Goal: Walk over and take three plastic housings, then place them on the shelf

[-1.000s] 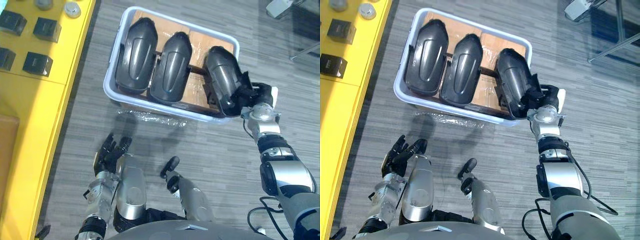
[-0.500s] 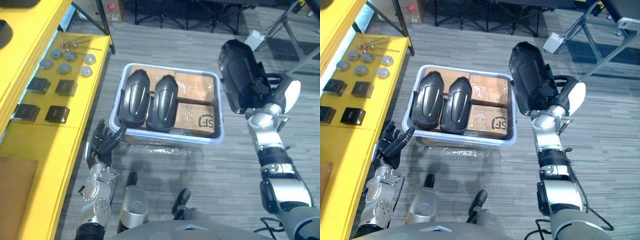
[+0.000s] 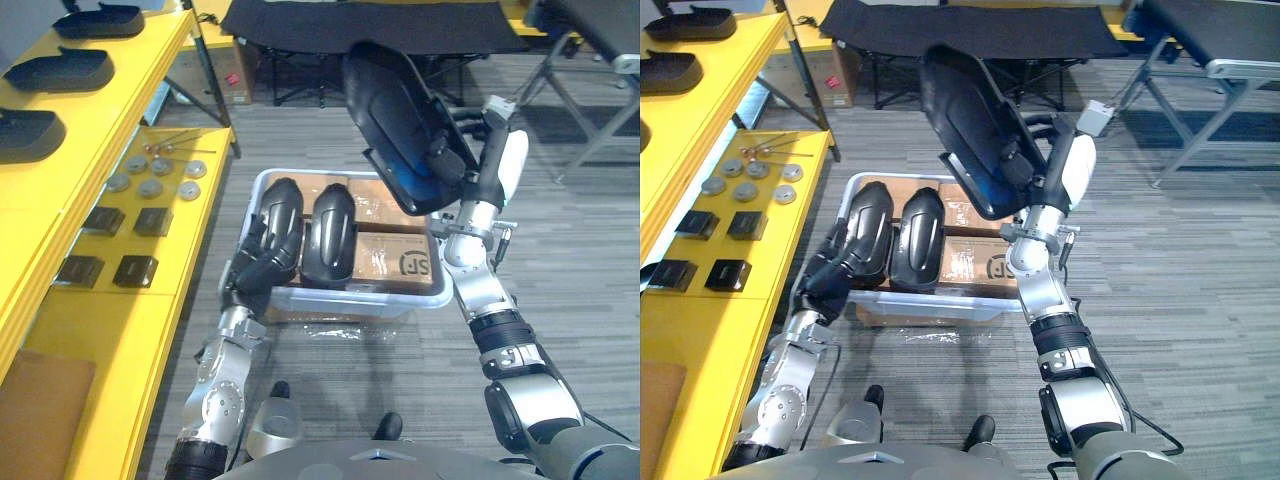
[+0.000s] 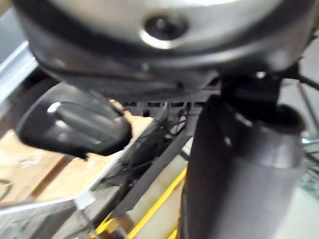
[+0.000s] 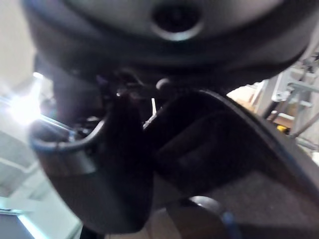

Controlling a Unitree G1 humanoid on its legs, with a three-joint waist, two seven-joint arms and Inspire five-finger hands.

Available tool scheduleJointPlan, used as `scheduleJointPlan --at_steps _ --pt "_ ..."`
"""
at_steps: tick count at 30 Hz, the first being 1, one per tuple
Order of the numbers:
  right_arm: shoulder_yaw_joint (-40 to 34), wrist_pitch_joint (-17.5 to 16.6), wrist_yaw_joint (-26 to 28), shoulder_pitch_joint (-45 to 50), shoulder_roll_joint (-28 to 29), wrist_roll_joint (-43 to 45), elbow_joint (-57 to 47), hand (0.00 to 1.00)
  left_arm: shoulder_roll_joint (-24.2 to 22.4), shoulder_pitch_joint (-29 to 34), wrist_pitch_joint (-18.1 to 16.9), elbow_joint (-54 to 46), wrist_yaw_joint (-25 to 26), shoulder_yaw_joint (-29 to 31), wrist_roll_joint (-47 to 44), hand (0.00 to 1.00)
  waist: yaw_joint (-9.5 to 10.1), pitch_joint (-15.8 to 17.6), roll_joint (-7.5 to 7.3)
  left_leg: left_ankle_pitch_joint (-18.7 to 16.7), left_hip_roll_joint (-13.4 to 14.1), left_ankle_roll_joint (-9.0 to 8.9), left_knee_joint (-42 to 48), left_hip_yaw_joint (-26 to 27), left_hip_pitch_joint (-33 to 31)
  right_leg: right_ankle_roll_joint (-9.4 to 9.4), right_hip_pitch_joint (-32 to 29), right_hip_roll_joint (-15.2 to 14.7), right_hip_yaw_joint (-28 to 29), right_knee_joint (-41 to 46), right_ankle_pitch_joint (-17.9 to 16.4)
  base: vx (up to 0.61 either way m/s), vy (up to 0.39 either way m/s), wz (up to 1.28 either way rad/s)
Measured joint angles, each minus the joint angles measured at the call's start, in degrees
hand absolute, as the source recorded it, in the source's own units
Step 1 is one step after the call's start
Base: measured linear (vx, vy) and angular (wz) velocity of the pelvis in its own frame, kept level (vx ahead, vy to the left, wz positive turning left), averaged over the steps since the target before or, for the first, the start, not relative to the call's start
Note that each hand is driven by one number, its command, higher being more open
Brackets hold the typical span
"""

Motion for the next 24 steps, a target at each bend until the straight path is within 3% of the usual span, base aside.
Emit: scheduleJointPlan --at_steps 3,5,11,15,24 --pt "2.25 -4.2 1.3 0.01 0.28 0.1 -1.29 0.0 0.02 -3.57 0.47 5.48 0.0 -0.03 -3.62 1.0 -1.91 -0.95 -0.03 0.05 0.12 0.04 -0.33 0.79 0.14 -0.24 -0.6 0.11 0.84 -0.32 0.53 -0.02 0.004 -0.18" --pt "2.91 -5.63 2.23 0.04 0.35 0.19 -1.29 0.0 -0.02 -5.44 0.27 6.05 0.0 -0.04 -6.0 1.0 -1.98 -1.02 0.05 0.07 0.15 0.06 -0.34 1.47 0.28 -0.21 -0.59 0.2 1.46 -1.07 1.18 -0.02 0.007 -0.15" --pt "9.25 -8.12 5.31 0.45 2.1 0.17 -1.28 0.0 -0.01 -10.18 -4.99 6.38 0.32 0.23 -8.51 1.0 -3.07 -1.81 0.88 0.11 0.04 0.07 -0.44 1.7 0.42 -0.19 -0.63 0.15 2.05 -1.1 1.31 0.0 0.002 -0.01" --pt "12.12 -9.46 7.47 1.12 2.74 0.34 -1.19 0.0 0.0 -11.59 -7.38 7.36 -0.06 0.49 -12.95 1.0 -3.08 -3.03 0.63 0.23 -0.09 0.06 -0.96 1.69 0.55 -0.19 -0.75 0.09 2.07 -1.11 1.31 0.0 0.0 0.0" --pt "14.59 -11.39 7.86 1.22 4.38 3.84 -0.89 0.0 0.16 -11.6 -8.19 7.79 -4.2 1.52 -19.18 1.0 -3.25 -3.8 0.08 0.46 -0.2 0.04 -1.41 1.68 0.75 -0.2 -0.77 0.04 2.05 -1.13 1.3 0.0 0.0 0.0"
